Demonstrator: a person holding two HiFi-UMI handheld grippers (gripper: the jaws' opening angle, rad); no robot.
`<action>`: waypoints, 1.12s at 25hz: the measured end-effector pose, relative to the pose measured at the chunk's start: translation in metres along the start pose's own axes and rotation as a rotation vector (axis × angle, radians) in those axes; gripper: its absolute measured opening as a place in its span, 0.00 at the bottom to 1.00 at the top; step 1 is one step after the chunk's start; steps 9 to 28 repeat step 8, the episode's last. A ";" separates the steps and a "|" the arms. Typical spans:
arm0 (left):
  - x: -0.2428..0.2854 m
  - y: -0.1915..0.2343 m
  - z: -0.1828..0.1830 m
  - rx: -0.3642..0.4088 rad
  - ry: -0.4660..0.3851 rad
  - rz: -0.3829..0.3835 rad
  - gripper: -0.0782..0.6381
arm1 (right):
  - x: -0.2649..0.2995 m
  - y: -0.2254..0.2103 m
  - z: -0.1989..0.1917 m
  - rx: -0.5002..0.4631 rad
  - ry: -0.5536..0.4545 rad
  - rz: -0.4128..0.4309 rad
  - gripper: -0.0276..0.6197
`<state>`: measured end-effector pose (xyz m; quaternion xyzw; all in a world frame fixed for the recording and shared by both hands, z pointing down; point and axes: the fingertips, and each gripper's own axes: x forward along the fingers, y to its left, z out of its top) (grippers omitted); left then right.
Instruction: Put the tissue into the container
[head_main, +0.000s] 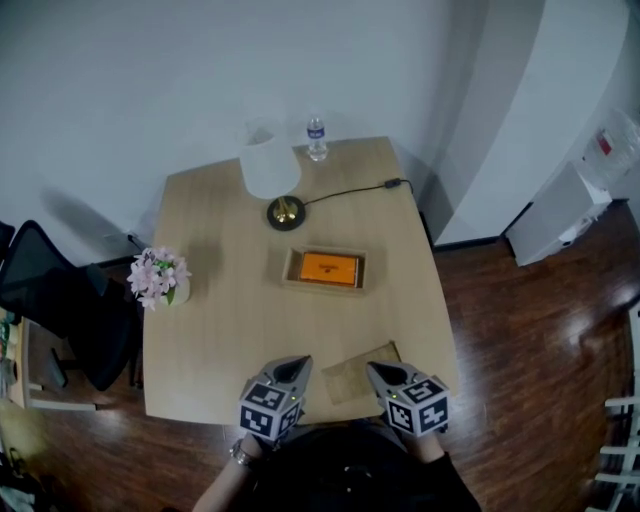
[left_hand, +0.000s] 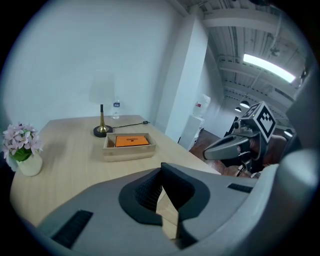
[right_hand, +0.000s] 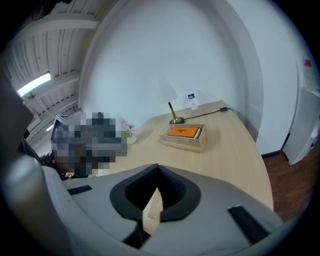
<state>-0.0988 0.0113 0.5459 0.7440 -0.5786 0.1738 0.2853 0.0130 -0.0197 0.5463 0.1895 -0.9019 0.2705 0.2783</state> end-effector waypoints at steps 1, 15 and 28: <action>-0.002 0.003 0.001 -0.001 -0.003 0.002 0.11 | 0.000 0.001 0.000 0.000 0.002 0.000 0.04; -0.018 0.035 0.008 0.014 -0.018 0.024 0.11 | 0.008 0.007 0.002 -0.008 0.009 -0.010 0.04; -0.018 0.035 0.008 0.014 -0.018 0.024 0.11 | 0.008 0.007 0.002 -0.008 0.009 -0.010 0.04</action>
